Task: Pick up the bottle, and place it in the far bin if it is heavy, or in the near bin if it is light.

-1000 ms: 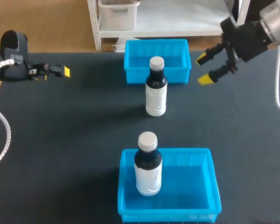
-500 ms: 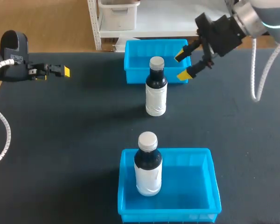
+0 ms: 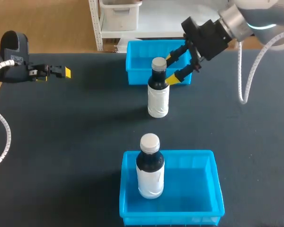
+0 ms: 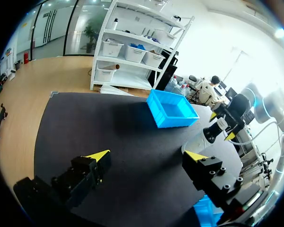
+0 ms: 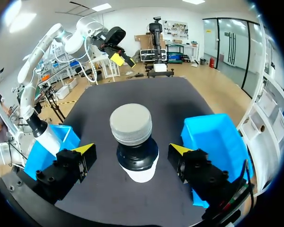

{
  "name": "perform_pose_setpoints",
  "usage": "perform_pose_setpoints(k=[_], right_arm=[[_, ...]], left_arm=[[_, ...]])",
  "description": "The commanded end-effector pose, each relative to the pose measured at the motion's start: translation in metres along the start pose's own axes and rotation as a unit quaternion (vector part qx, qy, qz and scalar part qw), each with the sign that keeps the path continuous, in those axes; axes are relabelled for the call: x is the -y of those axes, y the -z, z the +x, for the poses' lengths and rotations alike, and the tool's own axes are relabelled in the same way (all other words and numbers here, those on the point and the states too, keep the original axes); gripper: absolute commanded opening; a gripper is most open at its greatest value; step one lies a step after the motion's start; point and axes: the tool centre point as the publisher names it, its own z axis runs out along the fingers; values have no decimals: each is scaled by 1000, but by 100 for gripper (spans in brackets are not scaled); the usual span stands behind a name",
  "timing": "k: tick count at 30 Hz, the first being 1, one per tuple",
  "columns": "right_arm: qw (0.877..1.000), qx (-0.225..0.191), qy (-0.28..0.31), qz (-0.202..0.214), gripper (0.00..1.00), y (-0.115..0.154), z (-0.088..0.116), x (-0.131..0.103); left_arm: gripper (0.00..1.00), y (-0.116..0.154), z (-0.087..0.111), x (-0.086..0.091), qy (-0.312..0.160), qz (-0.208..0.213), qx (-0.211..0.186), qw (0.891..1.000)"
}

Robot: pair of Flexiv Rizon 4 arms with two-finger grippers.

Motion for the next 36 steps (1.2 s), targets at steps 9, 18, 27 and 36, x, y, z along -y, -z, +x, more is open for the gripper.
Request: perform_pose_setpoints(k=[9,18,27,36], right_arm=[[1000,4,-1,-9,100,-22,-12,5],[1000,4,-5,-12,100,-28,-11,6],[1000,3,-9,-10,48,-30,-9,6],[1000,4,-7,-3,0,-25,-8,0]], left_arm=[[100,0,0,0,0,0,0,1000],[100,0,0,0,0,0,0,1000],[100,0,0,0,0,0,0,1000],[100,0,0,0,0,0,0,1000]])
